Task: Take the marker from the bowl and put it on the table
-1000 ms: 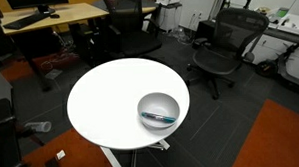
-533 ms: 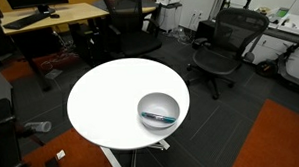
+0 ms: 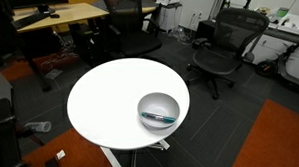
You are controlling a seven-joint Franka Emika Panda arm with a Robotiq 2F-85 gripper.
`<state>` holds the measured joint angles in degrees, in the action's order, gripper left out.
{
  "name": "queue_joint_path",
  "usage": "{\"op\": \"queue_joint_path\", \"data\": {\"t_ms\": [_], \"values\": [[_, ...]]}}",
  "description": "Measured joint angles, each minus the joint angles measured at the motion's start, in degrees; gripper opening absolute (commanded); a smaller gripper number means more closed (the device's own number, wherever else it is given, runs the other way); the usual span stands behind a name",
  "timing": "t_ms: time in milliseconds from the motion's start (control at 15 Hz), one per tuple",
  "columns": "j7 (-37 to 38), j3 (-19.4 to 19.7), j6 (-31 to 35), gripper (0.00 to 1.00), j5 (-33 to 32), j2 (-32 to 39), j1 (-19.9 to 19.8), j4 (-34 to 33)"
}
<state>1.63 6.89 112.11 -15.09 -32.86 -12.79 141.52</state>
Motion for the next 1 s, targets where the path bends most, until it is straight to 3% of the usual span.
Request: {"op": "queue_joint_path", "data": {"t_ms": [467, 1000], "values": [[5.59, 0.82, 8.13, 1.0, 3.82, 7.24, -0.07, -3.99], [13.63, 0.95, 17.31, 1.0, 9.43, 20.21, -0.1, -9.8]]}}
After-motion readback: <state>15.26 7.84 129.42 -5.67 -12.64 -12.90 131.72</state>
